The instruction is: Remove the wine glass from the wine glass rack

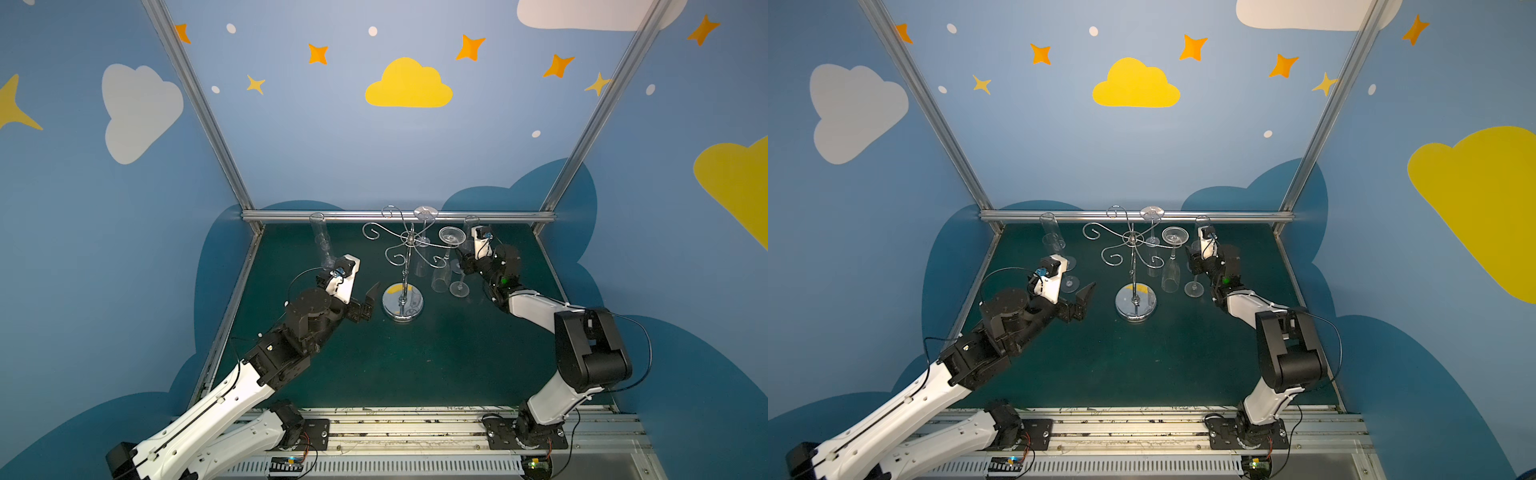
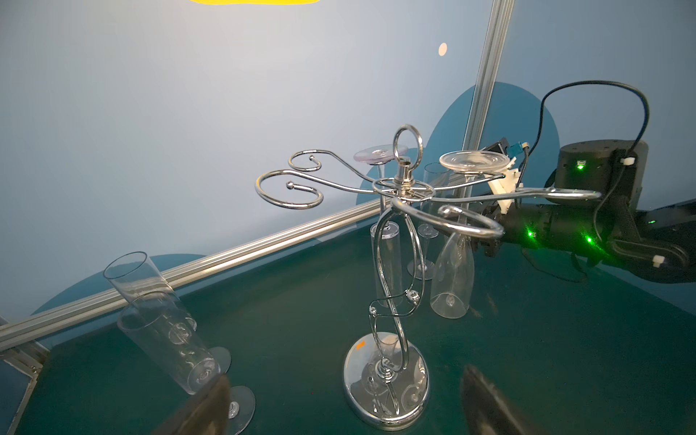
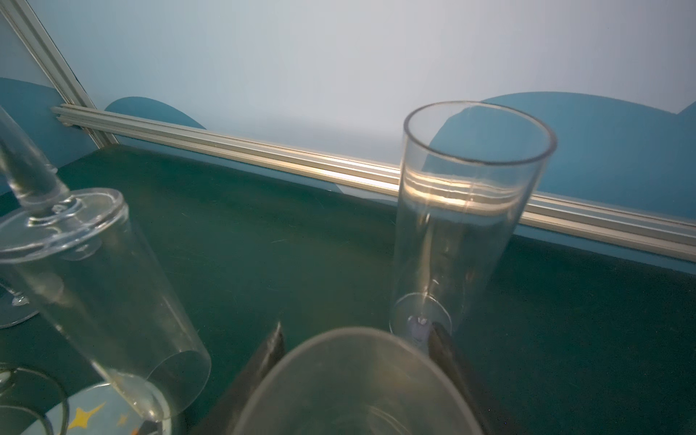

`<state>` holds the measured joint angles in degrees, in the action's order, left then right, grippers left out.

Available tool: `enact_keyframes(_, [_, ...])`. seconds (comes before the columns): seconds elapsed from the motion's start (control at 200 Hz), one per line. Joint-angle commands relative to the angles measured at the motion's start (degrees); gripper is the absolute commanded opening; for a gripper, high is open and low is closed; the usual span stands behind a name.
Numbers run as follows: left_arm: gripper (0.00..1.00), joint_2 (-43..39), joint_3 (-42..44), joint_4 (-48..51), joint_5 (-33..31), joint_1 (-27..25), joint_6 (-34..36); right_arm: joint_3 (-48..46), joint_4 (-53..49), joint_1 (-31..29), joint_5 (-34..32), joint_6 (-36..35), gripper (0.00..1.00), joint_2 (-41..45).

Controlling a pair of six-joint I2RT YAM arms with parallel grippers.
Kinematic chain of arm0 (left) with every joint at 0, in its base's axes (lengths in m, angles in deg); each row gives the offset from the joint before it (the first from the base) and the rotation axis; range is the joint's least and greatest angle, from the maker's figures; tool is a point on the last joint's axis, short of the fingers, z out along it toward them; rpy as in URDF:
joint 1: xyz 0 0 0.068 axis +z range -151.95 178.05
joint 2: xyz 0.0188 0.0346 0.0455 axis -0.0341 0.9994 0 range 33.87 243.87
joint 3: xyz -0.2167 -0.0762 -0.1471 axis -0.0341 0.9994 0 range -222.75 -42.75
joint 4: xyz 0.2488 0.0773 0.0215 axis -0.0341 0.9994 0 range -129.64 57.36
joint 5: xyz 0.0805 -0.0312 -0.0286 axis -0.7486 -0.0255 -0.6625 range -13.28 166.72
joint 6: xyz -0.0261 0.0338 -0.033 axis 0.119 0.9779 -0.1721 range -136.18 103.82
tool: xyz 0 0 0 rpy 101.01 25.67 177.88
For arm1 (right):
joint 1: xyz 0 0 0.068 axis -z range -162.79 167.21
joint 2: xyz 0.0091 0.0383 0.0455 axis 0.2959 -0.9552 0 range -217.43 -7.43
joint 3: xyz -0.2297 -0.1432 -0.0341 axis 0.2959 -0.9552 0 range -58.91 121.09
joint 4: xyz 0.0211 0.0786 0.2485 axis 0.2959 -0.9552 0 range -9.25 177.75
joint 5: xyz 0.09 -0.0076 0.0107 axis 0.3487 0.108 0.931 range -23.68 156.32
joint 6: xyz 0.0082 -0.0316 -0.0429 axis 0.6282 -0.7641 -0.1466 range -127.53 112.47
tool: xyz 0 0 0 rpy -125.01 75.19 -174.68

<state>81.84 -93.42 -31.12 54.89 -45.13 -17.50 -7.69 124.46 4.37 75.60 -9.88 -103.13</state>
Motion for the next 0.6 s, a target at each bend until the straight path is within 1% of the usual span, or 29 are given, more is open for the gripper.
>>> enact_keyframes(0.0, [0.94, -0.8, 0.0, -1.2, 0.5, 0.4, -0.3, -1.3, -1.0, 0.5, -0.6, -0.1, 0.48, 0.4])
enact_keyframes(0.13, [0.94, -1.2, 0.2, -1.0, 0.7, 0.4, -0.9, -2.1, -1.3, 0.5, -0.6, -0.1, 0.65, 1.2])
enact_keyframes(0.21, [0.93, -1.9, 0.5, -0.8, 1.0, 0.4, -1.4, -2.4, -1.6, 0.5, -0.2, 0.0, 0.71, 2.4])
enact_keyframes(0.456, [0.94, -5.9, 1.3, -0.1, 0.6, 0.5, -1.5, -2.7, -6.6, 0.5, 0.1, -1.8, 0.79, 7.6])
enact_keyframes(0.596, [0.94, -8.1, 1.3, 1.1, 0.7, 0.5, -1.6, -3.4, -9.2, 0.5, 0.3, -2.0, 0.8, 12.1])
